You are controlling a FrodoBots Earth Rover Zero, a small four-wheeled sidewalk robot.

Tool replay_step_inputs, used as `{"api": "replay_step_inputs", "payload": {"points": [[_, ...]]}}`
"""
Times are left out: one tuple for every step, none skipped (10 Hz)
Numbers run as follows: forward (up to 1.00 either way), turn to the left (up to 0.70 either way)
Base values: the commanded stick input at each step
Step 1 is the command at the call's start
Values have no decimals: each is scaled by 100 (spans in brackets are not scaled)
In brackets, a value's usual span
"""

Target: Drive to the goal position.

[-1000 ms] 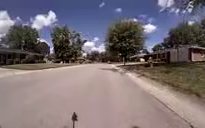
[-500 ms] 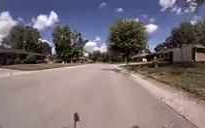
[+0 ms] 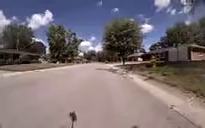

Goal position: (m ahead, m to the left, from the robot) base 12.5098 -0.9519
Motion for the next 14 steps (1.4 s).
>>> {"api": "replay_step_inputs", "payload": {"points": [[85, 0], [85, 0], [85, 0], [85, 0], [85, 0], [85, 0], [85, 0], [85, 0], [85, 0], [85, 0], [85, 0], [85, -2], [85, -5], [85, -24]]}}
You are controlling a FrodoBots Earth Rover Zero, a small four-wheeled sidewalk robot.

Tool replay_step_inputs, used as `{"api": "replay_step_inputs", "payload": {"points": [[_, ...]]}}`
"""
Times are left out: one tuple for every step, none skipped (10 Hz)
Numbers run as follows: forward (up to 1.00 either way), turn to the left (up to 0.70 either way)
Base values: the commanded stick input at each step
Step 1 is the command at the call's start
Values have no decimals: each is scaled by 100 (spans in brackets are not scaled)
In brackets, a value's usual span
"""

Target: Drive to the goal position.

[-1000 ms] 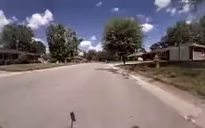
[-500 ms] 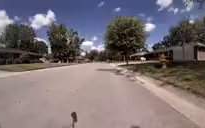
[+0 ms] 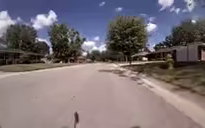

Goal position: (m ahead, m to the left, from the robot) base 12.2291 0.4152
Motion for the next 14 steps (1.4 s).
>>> {"api": "replay_step_inputs", "payload": {"points": [[85, -34], [85, -34], [85, -28], [85, -19], [85, -7], [85, 0], [85, 0], [85, 0], [85, 0], [85, 0], [85, 0], [85, 0], [85, 0], [85, 0]]}}
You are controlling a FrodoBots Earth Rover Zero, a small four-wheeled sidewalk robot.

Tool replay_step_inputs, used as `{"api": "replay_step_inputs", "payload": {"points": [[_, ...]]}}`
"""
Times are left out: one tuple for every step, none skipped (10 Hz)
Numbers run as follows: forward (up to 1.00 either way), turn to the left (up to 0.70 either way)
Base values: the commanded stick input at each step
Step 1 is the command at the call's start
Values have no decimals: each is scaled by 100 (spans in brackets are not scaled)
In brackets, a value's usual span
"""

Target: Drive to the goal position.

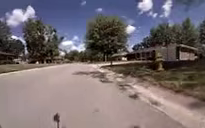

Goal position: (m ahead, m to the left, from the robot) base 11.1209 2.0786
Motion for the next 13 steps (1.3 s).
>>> {"api": "replay_step_inputs", "payload": {"points": [[85, 0], [85, 0], [85, 0], [85, 0], [85, 0], [85, 0], [85, 0], [85, 0], [85, 0], [85, 0], [85, 0], [85, 0], [85, 0]]}}
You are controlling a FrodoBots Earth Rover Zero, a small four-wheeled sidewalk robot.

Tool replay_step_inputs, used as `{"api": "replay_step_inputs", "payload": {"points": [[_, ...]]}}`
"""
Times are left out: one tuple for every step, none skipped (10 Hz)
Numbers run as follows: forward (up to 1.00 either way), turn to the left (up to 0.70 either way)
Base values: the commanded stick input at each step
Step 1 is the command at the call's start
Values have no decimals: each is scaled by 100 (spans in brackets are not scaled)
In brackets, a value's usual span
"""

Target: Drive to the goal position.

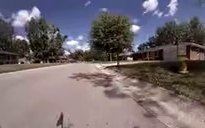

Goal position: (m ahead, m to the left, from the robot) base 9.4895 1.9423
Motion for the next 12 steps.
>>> {"api": "replay_step_inputs", "payload": {"points": [[85, 0], [85, 0], [85, 0], [85, 0], [85, 0], [85, 0], [85, 0], [85, 0], [85, 0], [85, 0], [85, 0], [85, 0]]}}
